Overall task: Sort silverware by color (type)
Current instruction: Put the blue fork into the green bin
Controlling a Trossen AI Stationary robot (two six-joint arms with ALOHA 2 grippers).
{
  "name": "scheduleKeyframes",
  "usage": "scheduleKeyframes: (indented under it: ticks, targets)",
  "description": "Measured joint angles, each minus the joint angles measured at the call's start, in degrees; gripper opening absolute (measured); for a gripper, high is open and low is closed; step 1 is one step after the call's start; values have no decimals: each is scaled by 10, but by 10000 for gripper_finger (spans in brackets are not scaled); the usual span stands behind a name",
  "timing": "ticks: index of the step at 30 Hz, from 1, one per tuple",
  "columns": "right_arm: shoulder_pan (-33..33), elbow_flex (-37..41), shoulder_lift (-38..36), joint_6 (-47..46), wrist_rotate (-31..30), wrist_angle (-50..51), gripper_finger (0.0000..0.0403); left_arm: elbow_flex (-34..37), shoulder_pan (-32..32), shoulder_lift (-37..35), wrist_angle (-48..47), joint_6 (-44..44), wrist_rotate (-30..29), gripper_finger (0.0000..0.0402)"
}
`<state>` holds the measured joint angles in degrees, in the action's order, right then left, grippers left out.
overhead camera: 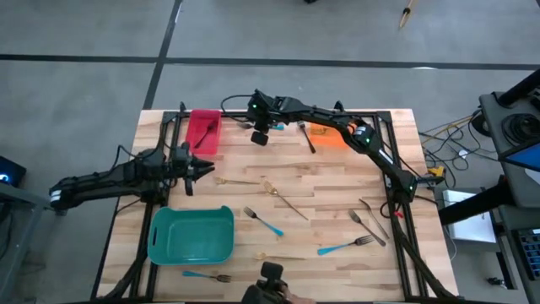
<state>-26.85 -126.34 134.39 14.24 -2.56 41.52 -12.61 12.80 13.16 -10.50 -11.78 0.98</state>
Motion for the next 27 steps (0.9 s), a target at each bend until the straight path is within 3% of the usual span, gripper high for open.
scheduleKeyframes:
  ticks: [6, 17, 23, 27]
  targets:
    - [-4, 0, 0, -1, -4, 2, 74, 37, 0, -33, 5, -34, 16, 62]
    - [-15, 1, 0, 53, 4, 49, 135, 48, 0, -71, 17, -22, -7, 62]
    - [-34, 1, 6, 126, 119, 16, 138, 48, 0, -77, 20, -22, -28, 61]
    - [-51, 1, 34, 119, 136, -21, 134, 48, 0, -81, 22, -22, -58, 61]
